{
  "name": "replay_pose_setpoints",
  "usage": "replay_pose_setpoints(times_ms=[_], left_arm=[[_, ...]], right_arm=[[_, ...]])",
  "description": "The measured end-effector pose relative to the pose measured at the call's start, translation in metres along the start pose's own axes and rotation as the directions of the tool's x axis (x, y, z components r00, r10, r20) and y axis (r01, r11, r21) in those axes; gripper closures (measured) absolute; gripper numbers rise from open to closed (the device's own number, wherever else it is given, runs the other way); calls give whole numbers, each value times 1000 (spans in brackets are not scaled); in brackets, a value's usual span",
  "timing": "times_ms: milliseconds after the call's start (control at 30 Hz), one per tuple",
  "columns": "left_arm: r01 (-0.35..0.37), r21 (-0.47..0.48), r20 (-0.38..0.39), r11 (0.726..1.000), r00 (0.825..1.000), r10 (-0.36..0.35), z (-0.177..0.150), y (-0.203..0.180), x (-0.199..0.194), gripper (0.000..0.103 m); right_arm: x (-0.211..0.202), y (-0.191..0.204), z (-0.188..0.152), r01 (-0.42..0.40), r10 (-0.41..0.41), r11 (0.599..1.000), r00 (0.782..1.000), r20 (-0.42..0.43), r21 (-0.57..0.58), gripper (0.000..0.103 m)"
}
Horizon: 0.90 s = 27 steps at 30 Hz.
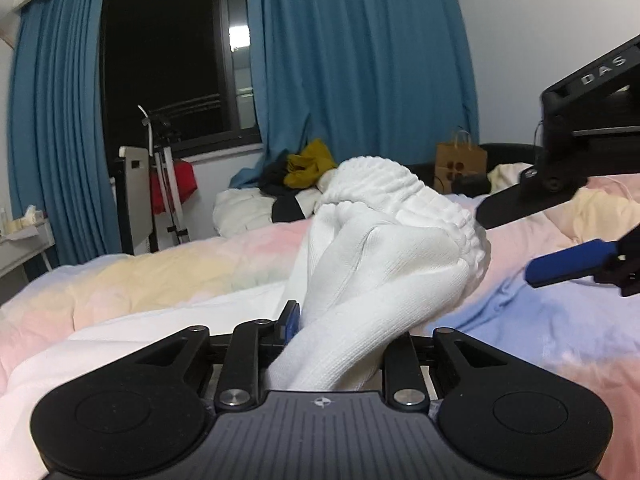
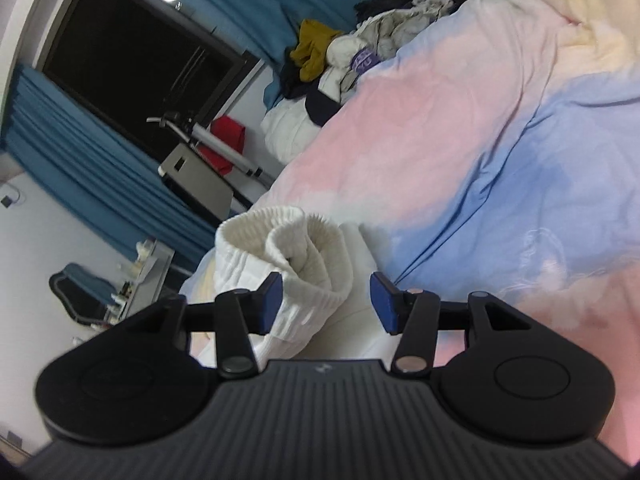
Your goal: Fold clothes
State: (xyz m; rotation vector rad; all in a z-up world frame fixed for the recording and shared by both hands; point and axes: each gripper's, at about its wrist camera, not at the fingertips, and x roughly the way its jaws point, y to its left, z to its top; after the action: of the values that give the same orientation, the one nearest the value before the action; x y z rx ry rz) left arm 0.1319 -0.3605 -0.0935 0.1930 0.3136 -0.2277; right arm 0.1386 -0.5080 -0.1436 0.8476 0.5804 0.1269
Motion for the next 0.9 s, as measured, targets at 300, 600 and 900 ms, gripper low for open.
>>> replay_pose_setpoints(times_ms=[300, 600, 900], left_arm=[[88, 175, -116, 981, 991, -69, -46, 46, -27, 41], [170, 283, -142, 944, 981, -134, -69, 120, -88, 25], [118, 155, -156, 981, 983, -94, -92, 188, -95, 25]], right_arm=[[8, -5, -5, -53, 56, 997, 997, -49, 56, 51], [14, 25, -27, 41, -43, 998, 998, -56, -44, 20], [45, 17, -58, 116, -110, 986, 992, -58, 118, 18]])
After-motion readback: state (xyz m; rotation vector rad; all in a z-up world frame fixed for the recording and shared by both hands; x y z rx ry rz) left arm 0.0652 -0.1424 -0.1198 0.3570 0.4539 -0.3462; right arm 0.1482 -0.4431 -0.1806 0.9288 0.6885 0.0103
